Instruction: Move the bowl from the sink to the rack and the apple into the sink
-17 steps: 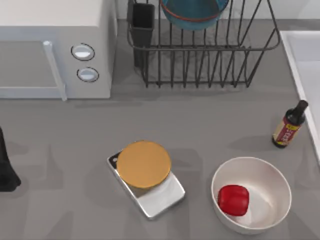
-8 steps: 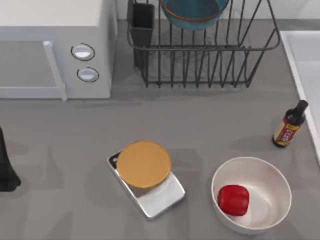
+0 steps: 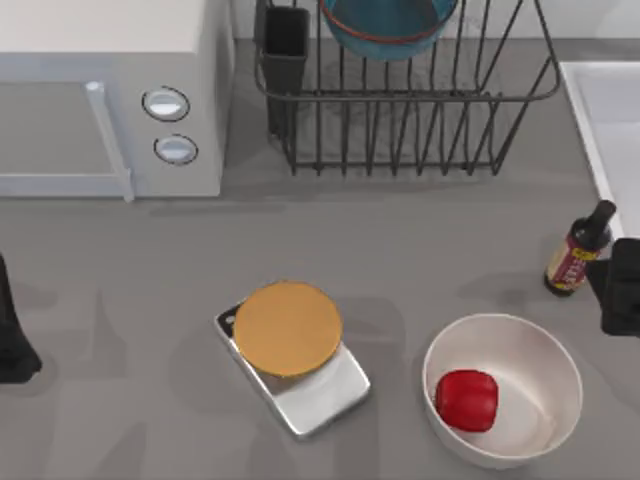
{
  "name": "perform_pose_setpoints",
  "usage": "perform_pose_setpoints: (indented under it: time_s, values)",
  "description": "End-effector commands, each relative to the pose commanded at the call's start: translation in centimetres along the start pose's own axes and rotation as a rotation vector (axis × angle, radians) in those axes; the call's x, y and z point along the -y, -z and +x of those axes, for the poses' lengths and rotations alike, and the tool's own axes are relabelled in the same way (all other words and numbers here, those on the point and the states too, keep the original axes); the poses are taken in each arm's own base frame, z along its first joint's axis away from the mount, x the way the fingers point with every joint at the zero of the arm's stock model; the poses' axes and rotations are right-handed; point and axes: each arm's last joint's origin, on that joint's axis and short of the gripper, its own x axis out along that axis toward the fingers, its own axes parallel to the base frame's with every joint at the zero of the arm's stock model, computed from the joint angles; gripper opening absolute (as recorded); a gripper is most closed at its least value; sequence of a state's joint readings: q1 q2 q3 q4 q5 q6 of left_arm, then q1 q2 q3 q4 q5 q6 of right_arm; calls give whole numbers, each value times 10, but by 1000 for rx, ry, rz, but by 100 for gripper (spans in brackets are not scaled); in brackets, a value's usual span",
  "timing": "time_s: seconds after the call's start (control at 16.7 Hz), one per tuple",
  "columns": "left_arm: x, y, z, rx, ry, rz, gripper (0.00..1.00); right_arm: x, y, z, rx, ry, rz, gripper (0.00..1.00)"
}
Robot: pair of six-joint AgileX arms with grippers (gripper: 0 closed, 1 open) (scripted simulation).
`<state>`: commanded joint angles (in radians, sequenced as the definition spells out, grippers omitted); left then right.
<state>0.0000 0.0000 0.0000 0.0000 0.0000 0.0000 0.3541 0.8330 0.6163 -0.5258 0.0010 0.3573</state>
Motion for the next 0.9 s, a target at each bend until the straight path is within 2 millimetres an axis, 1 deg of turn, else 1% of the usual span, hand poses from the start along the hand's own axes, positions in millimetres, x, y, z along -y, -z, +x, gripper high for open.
perform_pose_setpoints:
  time_s: [0.18,0.36,0.48,0.6,0.78,0.9]
  values:
    - [0,0,0,0,0,0,100,-24,-13,29,-238,39,23,100]
    - [0,0,0,0,0,0,100,-57,-21,57,-451,101,34,100]
    - [0,0,0,0,0,0,100,-80,-22,77,-577,160,31,100]
    - [0,0,0,0,0,0,100,-100,-17,95,-676,218,23,100]
    - [0,0,0,0,0,0,100,-123,-11,108,-759,278,10,100]
    - [0,0,0,0,0,0,100,-129,-10,110,-776,291,7,100]
